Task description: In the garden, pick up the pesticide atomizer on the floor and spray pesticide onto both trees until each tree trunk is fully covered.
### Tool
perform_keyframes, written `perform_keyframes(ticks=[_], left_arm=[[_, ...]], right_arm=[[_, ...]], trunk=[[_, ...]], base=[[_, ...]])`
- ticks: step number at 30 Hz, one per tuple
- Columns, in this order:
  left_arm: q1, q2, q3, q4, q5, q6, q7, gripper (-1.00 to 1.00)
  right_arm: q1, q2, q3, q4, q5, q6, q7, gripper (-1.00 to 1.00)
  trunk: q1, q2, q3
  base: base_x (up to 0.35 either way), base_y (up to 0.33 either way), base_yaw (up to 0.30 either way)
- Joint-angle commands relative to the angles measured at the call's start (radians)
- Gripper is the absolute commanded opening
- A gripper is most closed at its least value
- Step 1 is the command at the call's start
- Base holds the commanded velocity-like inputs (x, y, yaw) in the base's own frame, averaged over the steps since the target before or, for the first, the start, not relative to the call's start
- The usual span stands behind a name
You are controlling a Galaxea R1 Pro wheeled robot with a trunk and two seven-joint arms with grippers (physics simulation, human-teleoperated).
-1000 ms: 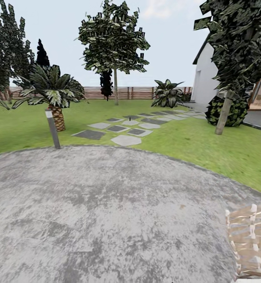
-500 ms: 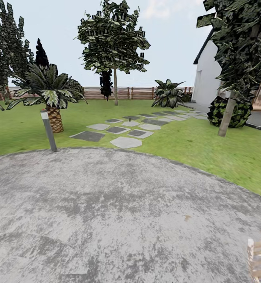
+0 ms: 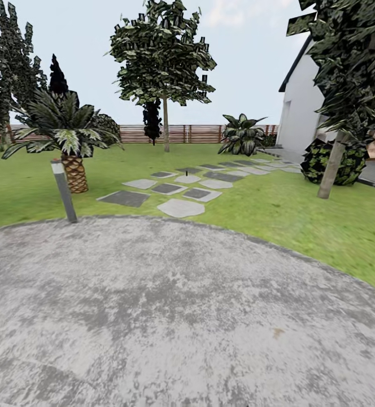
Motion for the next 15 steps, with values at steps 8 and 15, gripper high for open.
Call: perform_keyframes(ticks=[8,15], left_arm=[[-0.001,0.000,0.004,0.001,-0.001,-0.003,0.000,1.00],[-0.001,0.000,0.004,0.001,0.000,-0.003,0.000,1.00]], right_arm=[[-0.001,0.000,0.000,0.001,0.001,-0.003,0.000,1.00],[-0.001,0.000,0.000,0.001,0.001,-0.003,0.000,1.00]], trunk=[[0.000,0.000,-0.001],[0.000,0.000,-0.001]], base=[[0.339,0.000,0.000],[0.338,0.000,0.000]])
